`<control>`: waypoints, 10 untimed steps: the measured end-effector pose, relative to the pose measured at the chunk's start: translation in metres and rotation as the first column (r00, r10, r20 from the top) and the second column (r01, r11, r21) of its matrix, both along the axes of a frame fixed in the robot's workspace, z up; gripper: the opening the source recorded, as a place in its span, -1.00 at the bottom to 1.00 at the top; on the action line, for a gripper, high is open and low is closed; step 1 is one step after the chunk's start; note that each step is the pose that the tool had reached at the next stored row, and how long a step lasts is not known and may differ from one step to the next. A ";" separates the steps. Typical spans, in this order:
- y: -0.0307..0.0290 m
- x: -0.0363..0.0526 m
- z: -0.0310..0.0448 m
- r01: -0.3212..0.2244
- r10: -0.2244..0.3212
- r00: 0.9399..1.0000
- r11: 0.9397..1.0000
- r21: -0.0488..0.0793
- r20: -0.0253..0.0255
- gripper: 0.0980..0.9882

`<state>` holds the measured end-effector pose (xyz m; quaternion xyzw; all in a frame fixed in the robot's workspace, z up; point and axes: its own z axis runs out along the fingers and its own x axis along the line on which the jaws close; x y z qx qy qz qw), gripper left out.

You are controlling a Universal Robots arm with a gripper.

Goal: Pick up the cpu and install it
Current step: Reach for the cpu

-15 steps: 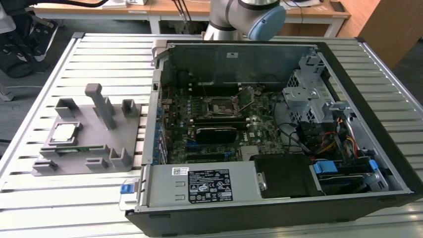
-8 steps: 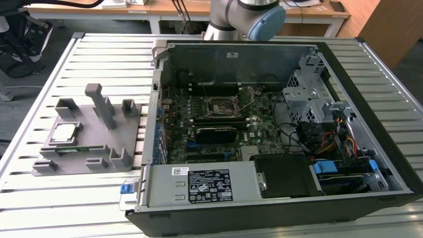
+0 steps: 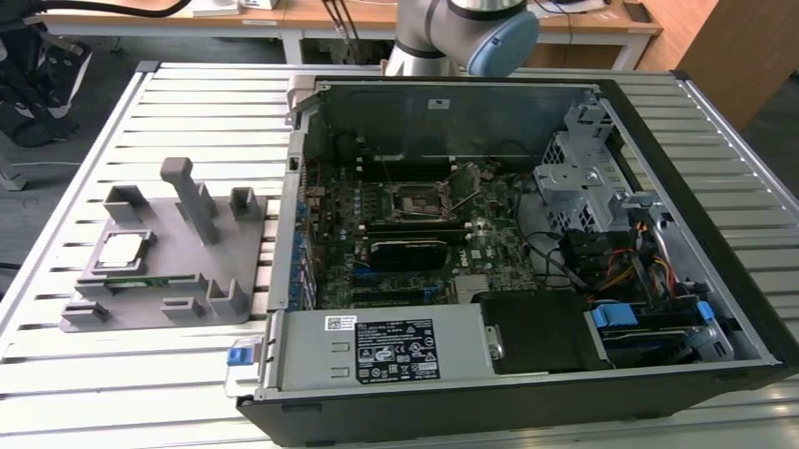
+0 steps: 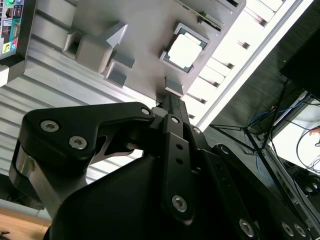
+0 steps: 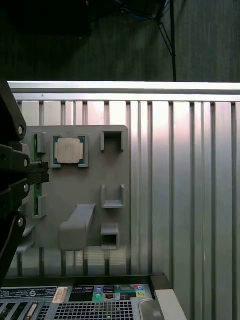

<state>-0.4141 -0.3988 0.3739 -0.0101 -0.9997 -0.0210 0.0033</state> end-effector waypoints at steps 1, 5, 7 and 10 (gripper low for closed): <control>0.0000 -0.0009 -0.0001 0.000 0.000 1.000 1.000 0.000 0.000 -0.98; 0.0000 -0.0036 -0.0009 0.000 0.000 1.000 1.000 0.000 0.000 -0.98; 0.0000 -0.0046 -0.0013 0.000 0.000 1.000 1.000 0.000 0.000 -0.98; 0.0000 -0.0062 -0.0022 0.000 0.000 1.000 1.000 0.000 0.000 -0.98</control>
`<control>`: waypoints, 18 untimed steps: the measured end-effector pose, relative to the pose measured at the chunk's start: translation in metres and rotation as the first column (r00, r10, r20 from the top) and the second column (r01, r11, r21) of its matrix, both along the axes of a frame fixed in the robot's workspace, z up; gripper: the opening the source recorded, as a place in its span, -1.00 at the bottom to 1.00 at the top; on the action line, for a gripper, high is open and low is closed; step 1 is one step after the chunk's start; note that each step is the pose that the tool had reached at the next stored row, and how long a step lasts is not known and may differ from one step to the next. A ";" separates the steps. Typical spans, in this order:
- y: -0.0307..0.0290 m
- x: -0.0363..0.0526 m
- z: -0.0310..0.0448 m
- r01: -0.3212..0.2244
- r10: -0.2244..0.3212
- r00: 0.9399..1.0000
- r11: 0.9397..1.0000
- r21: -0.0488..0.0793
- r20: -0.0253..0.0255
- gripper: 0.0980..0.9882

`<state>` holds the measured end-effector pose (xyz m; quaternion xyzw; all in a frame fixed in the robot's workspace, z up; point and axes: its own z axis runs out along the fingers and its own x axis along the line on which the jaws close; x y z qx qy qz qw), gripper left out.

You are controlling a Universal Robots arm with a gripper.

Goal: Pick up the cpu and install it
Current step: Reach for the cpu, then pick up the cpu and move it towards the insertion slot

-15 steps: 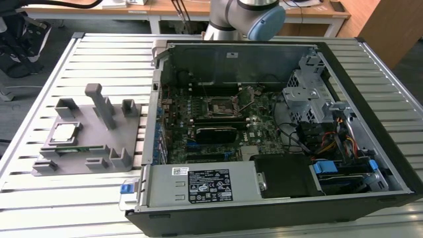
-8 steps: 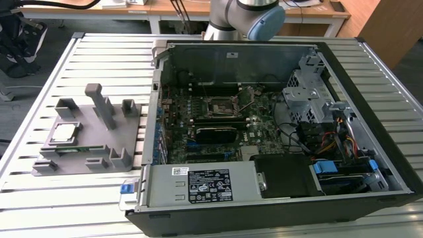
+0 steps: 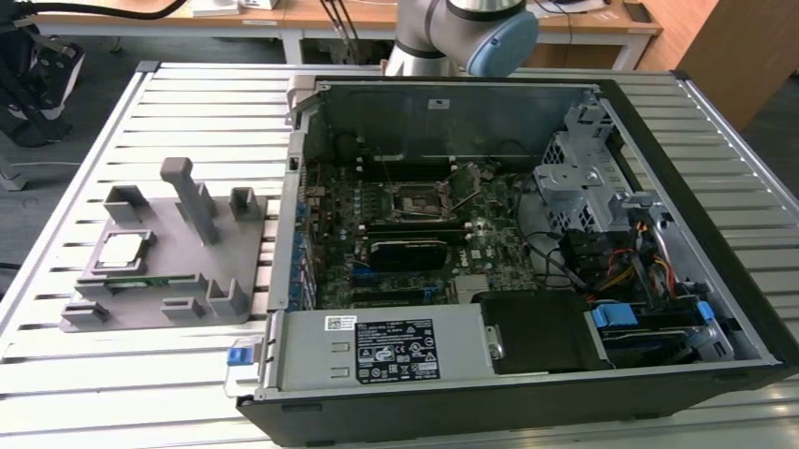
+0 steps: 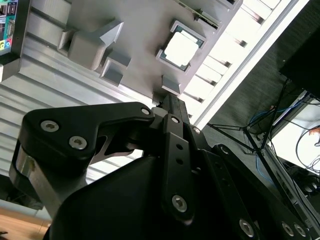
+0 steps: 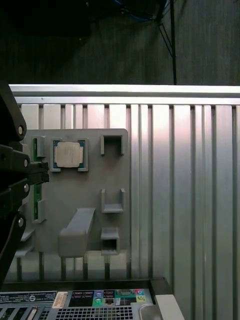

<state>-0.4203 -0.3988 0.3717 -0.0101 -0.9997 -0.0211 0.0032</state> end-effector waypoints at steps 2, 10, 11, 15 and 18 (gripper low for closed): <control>0.0000 -0.0008 -0.0008 0.000 0.000 1.000 1.000 0.000 0.000 -0.98; 0.0000 -0.0023 -0.0023 0.000 0.000 1.000 1.000 0.000 -0.001 -0.98; 0.0000 -0.0023 -0.0024 0.000 0.000 1.000 1.000 -0.001 -0.001 -0.98; 0.0000 -0.0023 -0.0041 0.000 0.000 1.000 1.000 -0.002 -0.001 -0.98; 0.0000 -0.0023 -0.0061 0.000 0.000 1.000 1.000 -0.004 -0.001 -0.98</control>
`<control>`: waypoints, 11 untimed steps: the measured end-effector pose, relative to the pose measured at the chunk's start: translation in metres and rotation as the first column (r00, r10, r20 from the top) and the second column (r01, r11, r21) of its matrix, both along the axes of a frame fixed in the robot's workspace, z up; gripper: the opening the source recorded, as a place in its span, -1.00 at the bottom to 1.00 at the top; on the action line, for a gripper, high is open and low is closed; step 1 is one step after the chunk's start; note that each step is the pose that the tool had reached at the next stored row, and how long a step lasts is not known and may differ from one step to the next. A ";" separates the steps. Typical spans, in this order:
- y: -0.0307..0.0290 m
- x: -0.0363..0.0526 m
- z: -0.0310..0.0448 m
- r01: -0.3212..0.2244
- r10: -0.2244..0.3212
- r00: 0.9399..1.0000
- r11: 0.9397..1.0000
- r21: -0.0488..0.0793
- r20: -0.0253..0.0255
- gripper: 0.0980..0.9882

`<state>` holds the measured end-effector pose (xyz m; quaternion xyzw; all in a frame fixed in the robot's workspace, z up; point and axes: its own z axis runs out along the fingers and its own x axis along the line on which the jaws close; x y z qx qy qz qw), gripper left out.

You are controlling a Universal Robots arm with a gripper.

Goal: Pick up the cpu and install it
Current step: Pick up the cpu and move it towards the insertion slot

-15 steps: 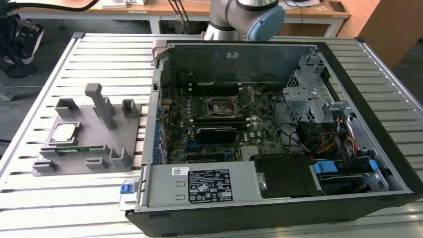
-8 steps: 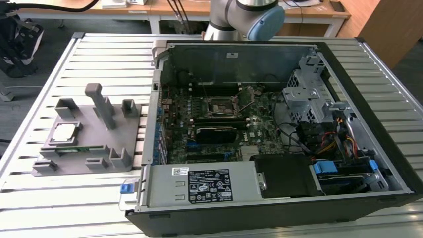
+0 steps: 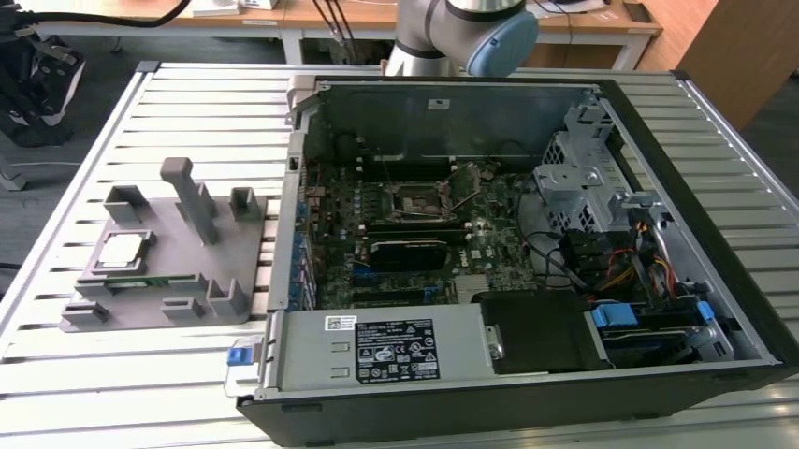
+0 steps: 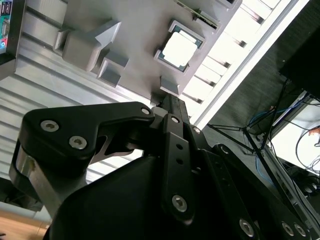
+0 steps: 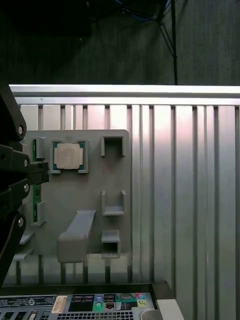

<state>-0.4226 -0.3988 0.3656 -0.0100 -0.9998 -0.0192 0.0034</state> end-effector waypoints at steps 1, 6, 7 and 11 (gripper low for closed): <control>0.0000 0.0000 -0.0007 0.000 0.000 1.000 1.000 0.000 0.000 -0.98; 0.0000 -0.0003 -0.0042 -0.003 0.003 1.000 1.000 -0.001 0.000 -0.98; 0.0000 -0.0005 -0.0045 -0.004 0.004 1.000 1.000 -0.001 0.000 -0.98; -0.0002 -0.0023 -0.0060 -0.022 0.022 1.000 1.000 -0.001 0.000 -0.98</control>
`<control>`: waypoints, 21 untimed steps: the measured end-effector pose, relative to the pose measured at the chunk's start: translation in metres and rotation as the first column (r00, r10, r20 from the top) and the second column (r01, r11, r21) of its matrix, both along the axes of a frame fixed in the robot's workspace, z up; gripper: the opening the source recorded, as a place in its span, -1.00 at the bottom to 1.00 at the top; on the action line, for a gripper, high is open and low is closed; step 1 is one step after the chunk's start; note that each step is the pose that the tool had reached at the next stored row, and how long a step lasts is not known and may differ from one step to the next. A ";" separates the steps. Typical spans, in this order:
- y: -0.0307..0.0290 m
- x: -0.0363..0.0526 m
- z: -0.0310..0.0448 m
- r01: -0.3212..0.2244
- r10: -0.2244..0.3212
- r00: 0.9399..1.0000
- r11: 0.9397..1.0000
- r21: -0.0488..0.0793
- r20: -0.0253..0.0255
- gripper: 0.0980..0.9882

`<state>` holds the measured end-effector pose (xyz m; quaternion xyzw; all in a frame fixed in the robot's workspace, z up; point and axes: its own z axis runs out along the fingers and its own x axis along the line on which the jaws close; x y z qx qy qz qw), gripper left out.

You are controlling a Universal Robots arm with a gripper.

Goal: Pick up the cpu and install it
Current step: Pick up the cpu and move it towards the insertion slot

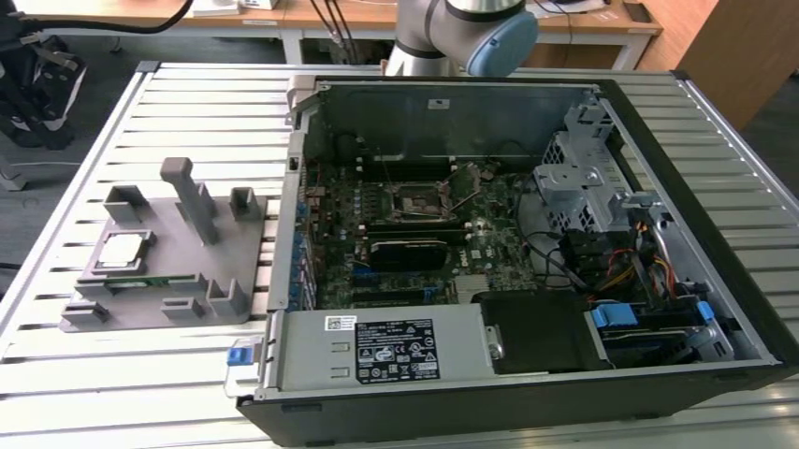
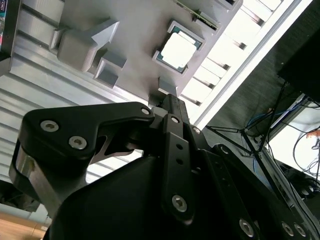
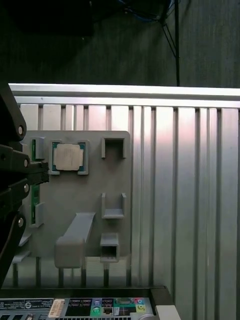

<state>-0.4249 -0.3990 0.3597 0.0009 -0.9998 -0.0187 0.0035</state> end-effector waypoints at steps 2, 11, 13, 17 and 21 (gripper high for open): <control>-0.0002 -0.0007 -0.0008 -0.013 0.013 1.000 1.000 0.000 0.001 -0.98; -0.0002 -0.0038 -0.0046 -0.036 0.036 0.999 0.999 -0.002 0.000 -0.98; -0.0003 -0.0047 -0.0056 -0.037 0.037 0.999 0.999 -0.003 0.001 -0.98; -0.0004 -0.0060 -0.0072 -0.039 0.039 0.999 0.999 -0.003 0.002 -0.98; -0.0004 -0.0065 -0.0085 -0.040 0.040 0.999 0.999 -0.003 0.002 -0.98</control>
